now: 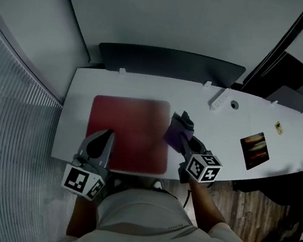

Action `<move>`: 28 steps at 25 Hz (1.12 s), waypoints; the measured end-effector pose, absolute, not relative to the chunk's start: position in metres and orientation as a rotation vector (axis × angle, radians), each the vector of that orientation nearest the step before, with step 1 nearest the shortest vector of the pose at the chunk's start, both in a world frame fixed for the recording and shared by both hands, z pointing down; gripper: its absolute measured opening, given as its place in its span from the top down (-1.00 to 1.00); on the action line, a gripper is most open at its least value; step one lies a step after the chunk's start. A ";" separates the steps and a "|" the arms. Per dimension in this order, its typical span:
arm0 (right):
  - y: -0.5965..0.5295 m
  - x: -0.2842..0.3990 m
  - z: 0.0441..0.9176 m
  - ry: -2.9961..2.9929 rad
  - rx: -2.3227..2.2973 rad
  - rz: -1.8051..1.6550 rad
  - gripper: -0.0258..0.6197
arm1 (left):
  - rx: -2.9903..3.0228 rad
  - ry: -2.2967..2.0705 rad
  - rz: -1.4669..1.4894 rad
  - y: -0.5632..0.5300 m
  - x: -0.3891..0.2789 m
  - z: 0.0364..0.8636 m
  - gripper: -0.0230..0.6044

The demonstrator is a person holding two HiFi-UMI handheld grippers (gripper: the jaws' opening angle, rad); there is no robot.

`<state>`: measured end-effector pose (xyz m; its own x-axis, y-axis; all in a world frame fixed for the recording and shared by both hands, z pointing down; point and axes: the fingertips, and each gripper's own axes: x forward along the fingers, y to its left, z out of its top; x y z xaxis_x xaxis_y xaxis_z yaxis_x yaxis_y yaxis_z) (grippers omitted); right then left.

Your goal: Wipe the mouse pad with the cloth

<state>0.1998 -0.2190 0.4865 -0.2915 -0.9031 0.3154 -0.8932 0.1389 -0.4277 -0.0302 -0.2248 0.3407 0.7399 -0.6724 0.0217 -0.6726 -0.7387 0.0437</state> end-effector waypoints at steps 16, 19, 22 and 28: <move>-0.240 0.117 0.379 2.535 -1.915 -0.203 0.78 | 2.924 -1.069 -0.075 -0.255 -0.092 0.324 0.92; -0.239 0.113 0.380 2.533 -1.912 -0.205 0.78 | 2.919 -1.057 -0.074 -0.255 -0.093 0.327 0.92; -0.237 0.111 0.382 2.548 -1.903 -0.219 0.78 | 2.912 -1.052 -0.076 -0.255 -0.092 0.329 0.92; -0.231 0.112 0.384 2.545 -1.900 -0.225 0.78 | 2.922 -1.030 -0.078 -0.249 -0.090 0.330 0.92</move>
